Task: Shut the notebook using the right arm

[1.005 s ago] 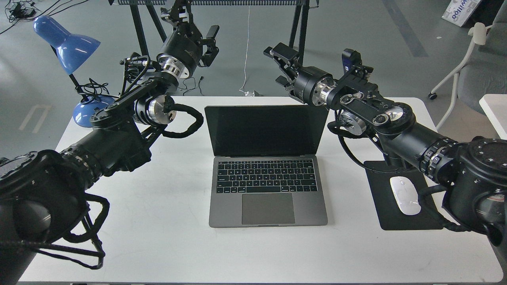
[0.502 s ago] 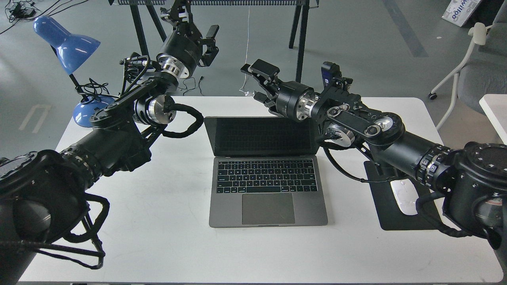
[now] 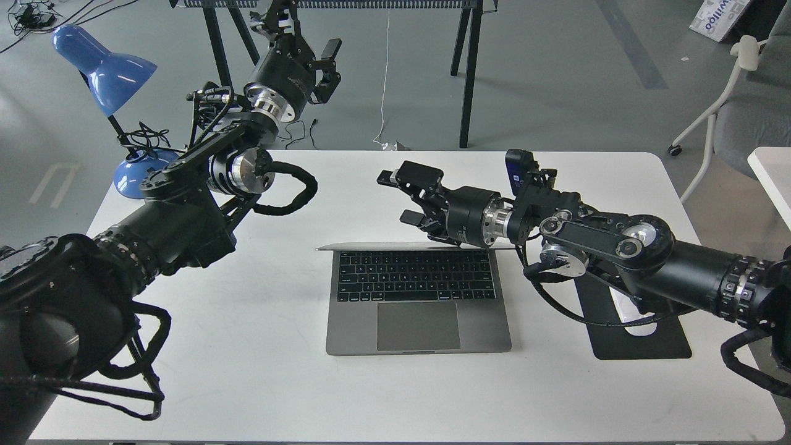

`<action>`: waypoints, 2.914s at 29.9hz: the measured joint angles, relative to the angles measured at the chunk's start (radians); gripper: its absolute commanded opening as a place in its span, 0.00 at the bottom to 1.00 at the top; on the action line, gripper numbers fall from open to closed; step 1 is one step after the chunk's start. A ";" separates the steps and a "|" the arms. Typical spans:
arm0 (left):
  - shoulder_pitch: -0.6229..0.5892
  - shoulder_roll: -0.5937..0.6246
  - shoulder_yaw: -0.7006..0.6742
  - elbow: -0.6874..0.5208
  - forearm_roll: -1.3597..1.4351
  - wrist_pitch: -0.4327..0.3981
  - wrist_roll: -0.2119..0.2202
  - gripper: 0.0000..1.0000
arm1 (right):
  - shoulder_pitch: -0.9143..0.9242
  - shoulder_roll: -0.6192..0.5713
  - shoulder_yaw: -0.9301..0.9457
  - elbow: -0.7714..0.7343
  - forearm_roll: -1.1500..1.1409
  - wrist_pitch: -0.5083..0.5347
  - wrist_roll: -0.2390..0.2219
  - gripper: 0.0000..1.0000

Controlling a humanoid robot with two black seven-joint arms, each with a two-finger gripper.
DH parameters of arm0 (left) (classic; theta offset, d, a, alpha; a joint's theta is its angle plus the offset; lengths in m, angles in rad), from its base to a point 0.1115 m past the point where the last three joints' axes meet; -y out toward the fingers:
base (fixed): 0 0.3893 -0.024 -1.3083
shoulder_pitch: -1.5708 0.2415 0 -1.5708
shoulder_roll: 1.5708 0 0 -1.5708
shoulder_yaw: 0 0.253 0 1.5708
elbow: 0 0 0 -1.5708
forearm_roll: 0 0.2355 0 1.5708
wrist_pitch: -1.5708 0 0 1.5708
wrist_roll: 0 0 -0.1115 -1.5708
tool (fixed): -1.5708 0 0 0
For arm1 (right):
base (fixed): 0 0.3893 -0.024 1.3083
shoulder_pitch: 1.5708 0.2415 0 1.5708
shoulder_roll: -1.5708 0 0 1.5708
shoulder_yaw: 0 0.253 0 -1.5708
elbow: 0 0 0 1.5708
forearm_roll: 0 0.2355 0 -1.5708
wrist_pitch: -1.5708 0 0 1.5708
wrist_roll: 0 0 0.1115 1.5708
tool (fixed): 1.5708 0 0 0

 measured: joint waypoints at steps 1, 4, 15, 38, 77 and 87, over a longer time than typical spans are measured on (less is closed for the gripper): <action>0.000 0.000 0.000 0.000 0.000 0.000 0.000 1.00 | -0.010 -0.011 -0.005 0.013 0.000 0.000 0.000 1.00; 0.000 0.000 0.000 0.000 0.000 0.000 0.000 1.00 | -0.038 -0.034 -0.014 0.040 0.000 0.000 0.001 1.00; 0.000 0.000 0.000 0.001 0.000 0.000 0.000 1.00 | -0.109 -0.061 -0.062 0.065 -0.004 -0.003 0.001 1.00; 0.000 -0.001 0.000 0.001 0.000 0.000 0.000 1.00 | -0.131 -0.063 -0.114 0.007 -0.091 -0.040 0.003 1.00; 0.000 -0.001 -0.001 0.001 -0.001 0.000 0.000 1.00 | -0.173 -0.100 0.522 0.015 -0.097 -0.065 0.001 1.00; 0.000 -0.002 -0.003 0.001 -0.002 0.000 0.000 1.00 | -0.198 -0.136 0.821 -0.031 0.214 0.079 0.004 1.00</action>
